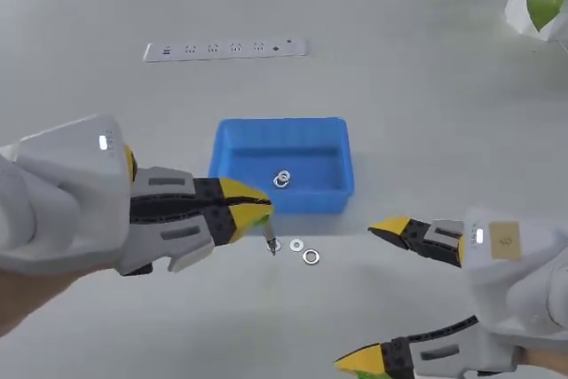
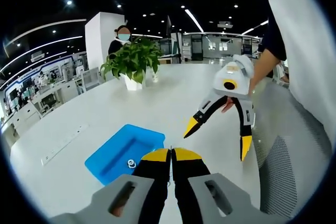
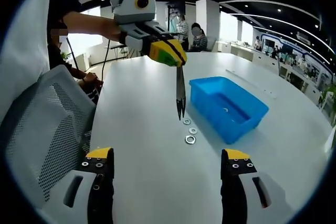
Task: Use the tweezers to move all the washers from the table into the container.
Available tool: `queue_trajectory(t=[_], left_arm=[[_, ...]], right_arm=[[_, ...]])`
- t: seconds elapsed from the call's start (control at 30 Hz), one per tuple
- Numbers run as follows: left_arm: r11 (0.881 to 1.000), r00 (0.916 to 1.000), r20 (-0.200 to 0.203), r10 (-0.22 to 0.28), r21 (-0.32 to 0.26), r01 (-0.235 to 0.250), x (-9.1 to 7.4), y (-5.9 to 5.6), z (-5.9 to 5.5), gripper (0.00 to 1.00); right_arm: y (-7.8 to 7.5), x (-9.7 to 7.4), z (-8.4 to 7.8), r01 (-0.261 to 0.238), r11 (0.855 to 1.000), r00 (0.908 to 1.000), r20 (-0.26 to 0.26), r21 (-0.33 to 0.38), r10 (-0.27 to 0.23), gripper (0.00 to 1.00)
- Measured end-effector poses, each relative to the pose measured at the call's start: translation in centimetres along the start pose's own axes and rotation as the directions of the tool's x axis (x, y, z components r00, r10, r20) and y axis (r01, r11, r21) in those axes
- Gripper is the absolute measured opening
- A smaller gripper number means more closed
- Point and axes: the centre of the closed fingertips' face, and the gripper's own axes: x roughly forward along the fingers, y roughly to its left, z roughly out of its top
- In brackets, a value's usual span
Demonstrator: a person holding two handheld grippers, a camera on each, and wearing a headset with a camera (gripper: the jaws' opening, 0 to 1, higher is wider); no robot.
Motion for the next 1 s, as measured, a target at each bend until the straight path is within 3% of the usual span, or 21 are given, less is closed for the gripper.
queue_trajectory(t=[0.63, 1.0], left_arm=[[0.999, 0.9996, -0.020, -0.021, 0.027, 0.021, 1.1, 0.1, -0.7, 0.05], [0.999, 0.9995, -0.031, -0.012, 0.033, 0.013, 0.8, 0.5, -0.9, 0.05]], right_arm=[[0.0, -0.1, -0.9, -0.013, 0.999, 0.9999, -0.008, 0.050, 0.013, 0.81], [0.4, 0.3, -0.7, -0.028, 0.998, 0.9996, 0.000, 0.063, 0.028, 0.80]])
